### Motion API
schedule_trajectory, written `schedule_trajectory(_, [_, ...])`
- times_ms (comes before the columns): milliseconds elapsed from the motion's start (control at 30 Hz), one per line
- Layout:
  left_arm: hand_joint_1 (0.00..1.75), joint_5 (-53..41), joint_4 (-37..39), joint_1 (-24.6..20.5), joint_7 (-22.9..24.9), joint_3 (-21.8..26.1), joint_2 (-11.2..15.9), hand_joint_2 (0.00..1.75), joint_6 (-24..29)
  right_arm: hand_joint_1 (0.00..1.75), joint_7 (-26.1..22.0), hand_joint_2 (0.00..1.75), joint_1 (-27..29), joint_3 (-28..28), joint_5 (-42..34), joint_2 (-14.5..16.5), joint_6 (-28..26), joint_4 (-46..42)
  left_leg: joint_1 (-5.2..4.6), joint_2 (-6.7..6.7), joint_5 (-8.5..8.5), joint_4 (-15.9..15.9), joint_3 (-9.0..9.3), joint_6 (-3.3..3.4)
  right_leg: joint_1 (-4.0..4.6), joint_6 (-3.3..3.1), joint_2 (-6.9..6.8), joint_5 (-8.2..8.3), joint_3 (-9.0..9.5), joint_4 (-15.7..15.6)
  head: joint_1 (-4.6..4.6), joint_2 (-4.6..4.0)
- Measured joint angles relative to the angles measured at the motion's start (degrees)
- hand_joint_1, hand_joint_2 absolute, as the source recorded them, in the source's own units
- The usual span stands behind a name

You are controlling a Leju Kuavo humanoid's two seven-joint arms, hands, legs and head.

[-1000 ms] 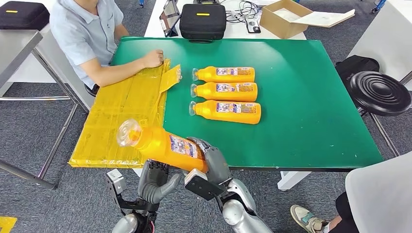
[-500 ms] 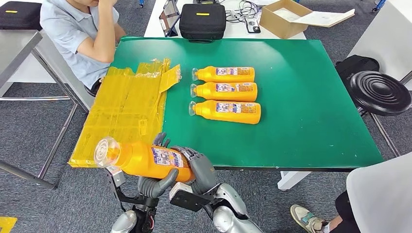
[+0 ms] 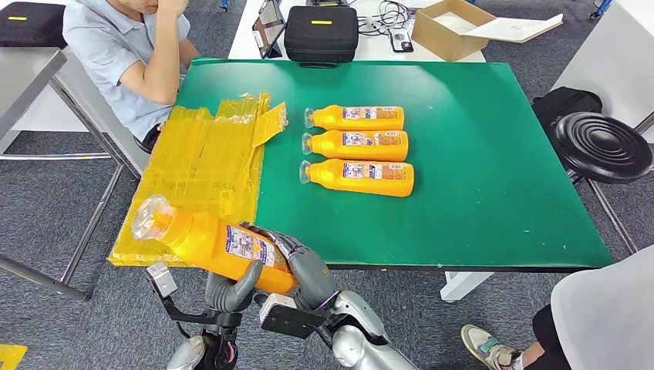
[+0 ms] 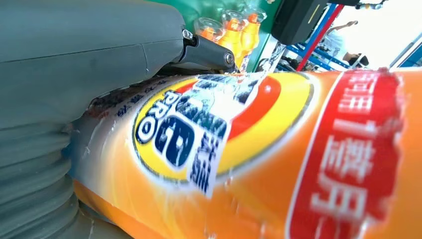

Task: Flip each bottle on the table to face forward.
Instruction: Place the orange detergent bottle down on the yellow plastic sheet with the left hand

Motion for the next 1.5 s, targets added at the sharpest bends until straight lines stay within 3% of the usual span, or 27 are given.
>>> schedule_trajectory(133, [1.75,0.04,-0.07,0.03,0.05,0.49,-0.02,1.75,-0.26,0.0,0.01,1.75,0.01,0.2,-0.11,0.11,0.11,0.25,0.0,0.0,0.0,0.0,0.0,0.0,0.0,0.0,0.0,0.0,0.0,0.0,0.0,0.0])
schedule_trajectory(267, [1.75,1.81,-0.1,0.1,0.58,0.97,-0.07,1.75,-0.87,0.0,0.06,0.0,0.01,0.4,-0.67,0.2,0.43,0.34,0.0,0.0,0.0,0.0,0.0,0.0,-0.01,0.0,0.0,0.0,0.01,0.0,0.0,0.0])
schedule_trajectory(600, [1.75,5.6,0.07,0.01,3.69,2.64,-0.33,1.75,-2.64,0.0,-3.7,0.0,2.43,-0.19,-4.16,0.03,-1.83,0.04,0.0,0.02,-0.01,0.0,0.0,-0.01,0.0,0.0,0.0,0.0,-0.02,0.0,0.0,0.0])
schedule_trajectory(800, [1.75,3.53,3.73,-3.01,4.16,5.0,-0.23,1.75,5.07,0.0,-5.86,0.0,5.35,-0.48,-4.58,-0.26,-6.64,-0.8,0.0,-0.01,-0.01,0.0,-0.01,-0.01,0.0,-0.01,-0.01,0.0,-0.01,0.0,0.01,0.0])
schedule_trajectory(1033, [1.75,-0.89,7.61,-6.7,3.15,11.16,1.28,1.75,9.33,0.0,-7.13,0.0,9.11,-1.01,-5.78,-1.8,-14.26,-6.7,0.03,0.01,0.01,0.0,-0.01,-0.01,0.01,-0.01,0.0,0.0,-0.01,0.01,0.01,0.0])
schedule_trajectory(1267, [1.75,-19.55,10.26,-11.25,-3.38,15.0,4.27,1.75,23.89,0.0,-7.13,0.0,10.91,-1.99,-5.85,-3.29,-18.67,-12.27,0.03,-0.05,0.01,0.0,-0.03,-0.01,0.01,-0.01,-0.02,0.0,-0.01,0.01,0.02,0.0])
schedule_trajectory(1433, [1.75,-38.39,15.68,-17.01,-6.47,15.79,6.11,1.75,38.92,0.0,-7.13,0.0,11.22,-2.0,-8.24,-4.06,-20.54,-15.31,0.02,-0.03,0.04,0.0,0.0,-0.02,0.01,-0.01,-0.01,0.01,0.03,0.01,0.01,0.0])
schedule_trajectory(1500, [1.75,-41.76,17.61,-18.51,-6.87,15.78,6.68,1.75,41.49,0.0,-7.14,0.0,11.29,-1.99,-8.64,-4.27,-20.72,-16.12,0.02,-0.02,0.04,0.0,0.02,-0.02,0.01,-0.01,-0.01,0.01,0.04,0.01,0.01,0.0])
